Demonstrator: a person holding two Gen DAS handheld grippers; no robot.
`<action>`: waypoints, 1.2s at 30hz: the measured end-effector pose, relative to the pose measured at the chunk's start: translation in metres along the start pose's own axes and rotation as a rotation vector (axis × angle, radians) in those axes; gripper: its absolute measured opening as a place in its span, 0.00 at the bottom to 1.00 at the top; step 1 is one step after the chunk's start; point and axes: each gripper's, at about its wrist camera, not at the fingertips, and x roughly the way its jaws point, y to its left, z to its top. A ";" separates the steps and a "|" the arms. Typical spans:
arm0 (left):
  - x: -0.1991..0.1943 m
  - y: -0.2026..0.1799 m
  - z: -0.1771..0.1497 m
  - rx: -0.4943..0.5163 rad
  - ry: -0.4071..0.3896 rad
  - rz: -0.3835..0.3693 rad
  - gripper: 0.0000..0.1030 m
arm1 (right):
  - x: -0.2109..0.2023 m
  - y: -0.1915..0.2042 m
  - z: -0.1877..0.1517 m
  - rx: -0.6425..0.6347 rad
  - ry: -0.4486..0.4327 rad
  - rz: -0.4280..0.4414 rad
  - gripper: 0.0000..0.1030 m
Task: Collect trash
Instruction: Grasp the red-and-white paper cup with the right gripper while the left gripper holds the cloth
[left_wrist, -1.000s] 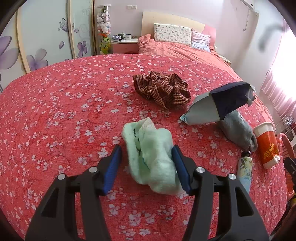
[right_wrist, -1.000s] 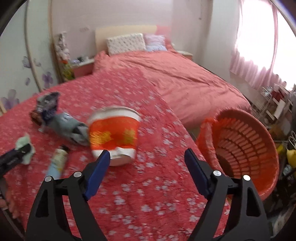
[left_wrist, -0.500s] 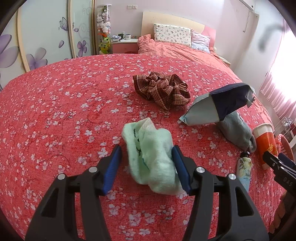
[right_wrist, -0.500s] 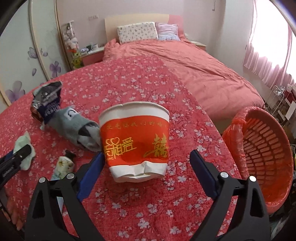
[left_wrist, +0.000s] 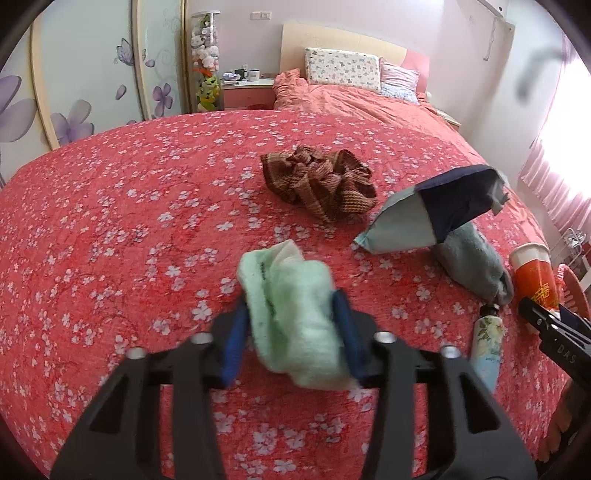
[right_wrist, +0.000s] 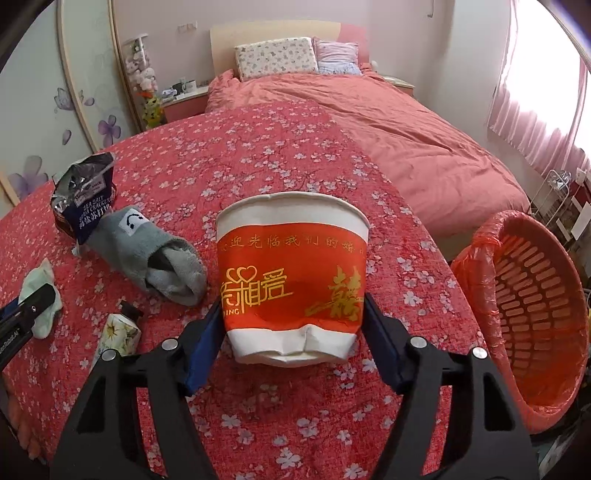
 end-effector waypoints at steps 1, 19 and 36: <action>-0.001 0.000 0.000 0.001 -0.002 -0.001 0.32 | -0.002 -0.001 0.000 0.001 -0.008 0.000 0.68; -0.056 -0.005 0.002 0.022 -0.110 -0.078 0.18 | -0.060 -0.026 -0.010 0.004 -0.159 0.034 0.68; -0.137 -0.094 0.005 0.165 -0.235 -0.222 0.18 | -0.125 -0.071 -0.016 0.072 -0.345 -0.003 0.67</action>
